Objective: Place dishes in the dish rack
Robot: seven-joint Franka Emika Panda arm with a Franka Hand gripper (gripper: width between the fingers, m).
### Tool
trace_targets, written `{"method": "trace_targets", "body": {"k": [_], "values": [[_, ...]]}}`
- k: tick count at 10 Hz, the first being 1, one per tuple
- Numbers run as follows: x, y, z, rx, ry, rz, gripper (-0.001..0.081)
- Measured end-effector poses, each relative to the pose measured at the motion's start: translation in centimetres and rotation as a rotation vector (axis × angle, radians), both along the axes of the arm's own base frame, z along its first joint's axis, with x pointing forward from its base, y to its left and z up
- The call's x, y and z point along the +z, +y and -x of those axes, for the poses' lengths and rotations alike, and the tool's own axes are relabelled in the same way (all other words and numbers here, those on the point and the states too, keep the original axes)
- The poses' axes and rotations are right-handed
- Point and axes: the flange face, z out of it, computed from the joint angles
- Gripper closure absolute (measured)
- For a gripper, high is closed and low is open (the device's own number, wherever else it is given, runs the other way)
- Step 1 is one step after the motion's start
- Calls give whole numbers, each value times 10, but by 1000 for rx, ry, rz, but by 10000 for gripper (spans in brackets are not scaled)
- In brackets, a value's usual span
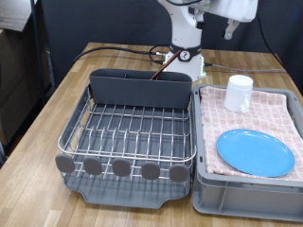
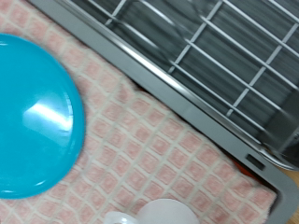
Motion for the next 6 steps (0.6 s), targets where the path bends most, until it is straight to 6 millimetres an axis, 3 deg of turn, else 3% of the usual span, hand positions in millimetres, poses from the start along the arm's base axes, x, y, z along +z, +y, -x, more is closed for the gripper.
{"method": "trace_targets", "body": {"k": [6], "values": [[-6, 53, -62, 71, 13, 14, 3]]}}
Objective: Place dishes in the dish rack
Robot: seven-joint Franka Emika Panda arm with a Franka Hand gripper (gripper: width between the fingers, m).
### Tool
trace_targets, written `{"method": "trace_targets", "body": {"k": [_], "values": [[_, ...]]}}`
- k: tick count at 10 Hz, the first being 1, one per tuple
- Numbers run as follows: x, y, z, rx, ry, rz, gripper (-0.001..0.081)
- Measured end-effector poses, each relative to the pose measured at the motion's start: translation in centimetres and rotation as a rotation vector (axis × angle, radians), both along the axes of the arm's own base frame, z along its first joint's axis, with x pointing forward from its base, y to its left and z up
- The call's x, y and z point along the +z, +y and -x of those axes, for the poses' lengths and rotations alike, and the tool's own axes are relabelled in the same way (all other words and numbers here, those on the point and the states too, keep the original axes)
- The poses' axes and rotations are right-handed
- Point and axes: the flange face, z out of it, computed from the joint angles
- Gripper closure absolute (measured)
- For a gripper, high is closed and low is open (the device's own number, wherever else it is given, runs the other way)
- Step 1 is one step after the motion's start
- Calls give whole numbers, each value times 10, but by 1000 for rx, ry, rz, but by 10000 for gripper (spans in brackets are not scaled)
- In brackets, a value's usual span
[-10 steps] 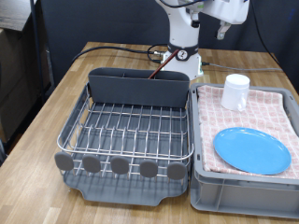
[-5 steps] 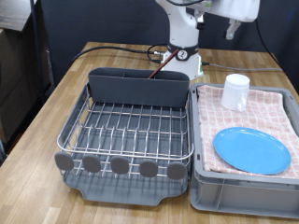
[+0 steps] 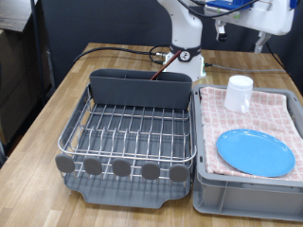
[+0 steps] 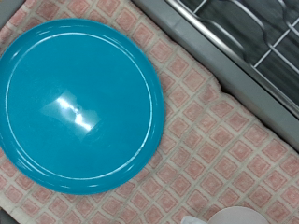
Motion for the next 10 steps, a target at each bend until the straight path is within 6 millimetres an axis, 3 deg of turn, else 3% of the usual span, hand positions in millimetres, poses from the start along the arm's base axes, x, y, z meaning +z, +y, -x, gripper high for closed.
{"method": "trace_targets", "body": {"k": [3, 5, 10], "values": [[-4, 20, -20, 16, -16, -35, 3], [-17, 25, -28, 47, -60, -78, 3], [-80, 21, -31, 144, -160, -175, 3]]}}
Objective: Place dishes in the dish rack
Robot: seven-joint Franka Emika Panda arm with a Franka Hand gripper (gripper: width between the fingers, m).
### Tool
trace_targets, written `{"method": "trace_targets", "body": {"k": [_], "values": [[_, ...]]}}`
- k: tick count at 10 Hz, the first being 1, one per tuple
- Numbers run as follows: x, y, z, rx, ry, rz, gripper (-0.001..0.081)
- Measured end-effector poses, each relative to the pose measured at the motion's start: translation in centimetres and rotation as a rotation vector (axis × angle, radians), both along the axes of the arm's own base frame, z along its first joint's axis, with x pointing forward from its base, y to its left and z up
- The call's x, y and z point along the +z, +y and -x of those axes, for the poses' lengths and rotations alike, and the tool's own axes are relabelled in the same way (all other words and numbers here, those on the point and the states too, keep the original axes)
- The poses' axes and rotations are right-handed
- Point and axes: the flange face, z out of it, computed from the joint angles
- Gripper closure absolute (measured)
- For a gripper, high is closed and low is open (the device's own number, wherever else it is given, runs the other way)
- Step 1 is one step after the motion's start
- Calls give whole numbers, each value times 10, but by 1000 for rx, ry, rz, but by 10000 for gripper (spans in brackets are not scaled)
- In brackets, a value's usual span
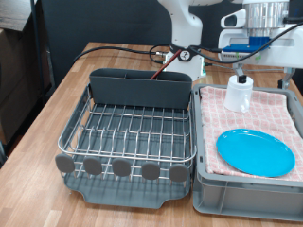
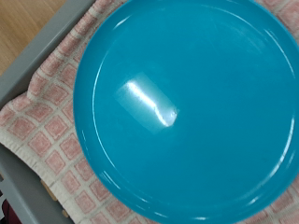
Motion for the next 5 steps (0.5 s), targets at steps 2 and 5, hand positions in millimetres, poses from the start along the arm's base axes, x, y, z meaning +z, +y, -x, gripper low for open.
{"method": "trace_targets", "body": {"k": [2, 5], "values": [[-8, -1, -1, 10, -19, -7, 3], [-17, -9, 2, -5, 4, -21, 3]]}}
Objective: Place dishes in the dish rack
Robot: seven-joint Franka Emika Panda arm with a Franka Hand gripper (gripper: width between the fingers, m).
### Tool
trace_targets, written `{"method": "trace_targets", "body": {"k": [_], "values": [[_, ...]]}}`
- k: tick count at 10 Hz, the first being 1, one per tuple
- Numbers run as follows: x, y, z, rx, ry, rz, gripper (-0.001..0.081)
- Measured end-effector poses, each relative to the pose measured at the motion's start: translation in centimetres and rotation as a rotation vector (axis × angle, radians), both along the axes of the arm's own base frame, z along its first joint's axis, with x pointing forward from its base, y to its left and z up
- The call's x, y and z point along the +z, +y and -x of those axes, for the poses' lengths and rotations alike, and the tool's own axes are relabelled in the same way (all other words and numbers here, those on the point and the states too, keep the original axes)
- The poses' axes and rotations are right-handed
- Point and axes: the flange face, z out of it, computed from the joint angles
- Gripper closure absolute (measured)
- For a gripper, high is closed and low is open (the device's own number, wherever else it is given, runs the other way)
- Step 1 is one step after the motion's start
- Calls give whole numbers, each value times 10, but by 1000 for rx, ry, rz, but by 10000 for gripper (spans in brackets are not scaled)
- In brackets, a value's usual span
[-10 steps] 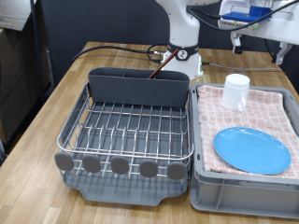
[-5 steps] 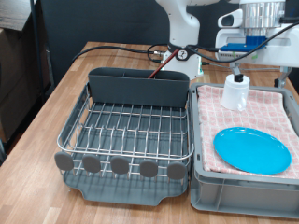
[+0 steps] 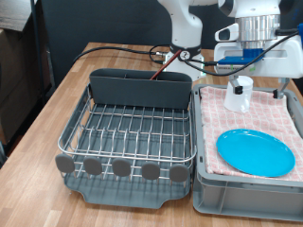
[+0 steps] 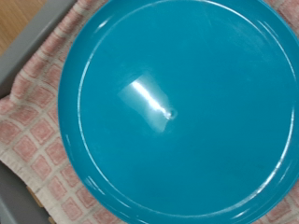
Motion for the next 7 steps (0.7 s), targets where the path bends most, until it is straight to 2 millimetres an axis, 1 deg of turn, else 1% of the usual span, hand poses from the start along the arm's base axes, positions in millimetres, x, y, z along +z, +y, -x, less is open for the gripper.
{"method": "trace_targets", "body": {"k": [3, 7], "values": [[-19, -10, 11, 29, 36, 7, 3], [-47, -21, 24, 11, 55, 19, 3]]}}
